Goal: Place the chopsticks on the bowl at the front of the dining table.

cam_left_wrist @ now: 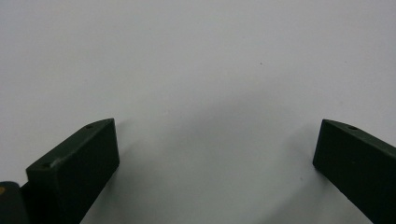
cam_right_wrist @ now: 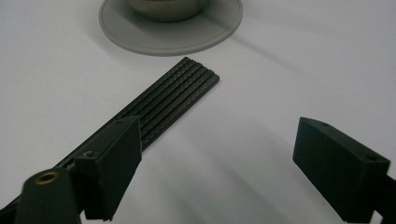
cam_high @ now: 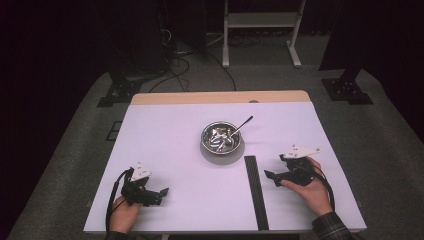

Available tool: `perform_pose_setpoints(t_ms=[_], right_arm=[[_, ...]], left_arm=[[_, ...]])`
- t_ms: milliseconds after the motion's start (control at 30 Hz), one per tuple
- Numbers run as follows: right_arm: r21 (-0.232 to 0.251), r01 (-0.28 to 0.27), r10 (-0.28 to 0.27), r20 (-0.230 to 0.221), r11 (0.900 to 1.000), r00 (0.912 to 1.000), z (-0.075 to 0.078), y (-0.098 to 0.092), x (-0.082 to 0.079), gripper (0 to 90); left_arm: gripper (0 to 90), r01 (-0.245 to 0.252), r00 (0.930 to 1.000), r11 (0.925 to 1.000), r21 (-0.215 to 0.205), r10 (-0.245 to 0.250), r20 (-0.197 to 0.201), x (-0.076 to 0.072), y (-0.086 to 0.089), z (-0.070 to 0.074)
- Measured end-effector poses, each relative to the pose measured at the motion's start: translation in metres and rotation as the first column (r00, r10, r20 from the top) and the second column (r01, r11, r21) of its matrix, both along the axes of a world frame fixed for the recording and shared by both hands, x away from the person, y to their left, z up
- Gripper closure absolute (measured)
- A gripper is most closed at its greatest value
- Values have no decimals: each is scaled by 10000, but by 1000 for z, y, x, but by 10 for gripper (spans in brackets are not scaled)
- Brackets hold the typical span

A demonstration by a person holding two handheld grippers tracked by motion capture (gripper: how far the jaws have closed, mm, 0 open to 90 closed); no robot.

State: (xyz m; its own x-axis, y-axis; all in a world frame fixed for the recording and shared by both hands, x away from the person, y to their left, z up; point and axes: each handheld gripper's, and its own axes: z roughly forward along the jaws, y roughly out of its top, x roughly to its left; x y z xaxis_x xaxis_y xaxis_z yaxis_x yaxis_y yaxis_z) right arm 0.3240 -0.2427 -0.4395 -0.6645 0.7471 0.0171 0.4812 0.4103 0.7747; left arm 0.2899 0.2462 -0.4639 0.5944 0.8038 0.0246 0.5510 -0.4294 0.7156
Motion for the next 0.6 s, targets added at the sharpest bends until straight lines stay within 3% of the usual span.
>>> perform_pose_setpoints(t_ms=[600], right_arm=[[140,-28,28,10,9999,10000,4,12,13,139]], left_arm=[[0,1,10000,10000,2,-1,-3,0,0,0]])
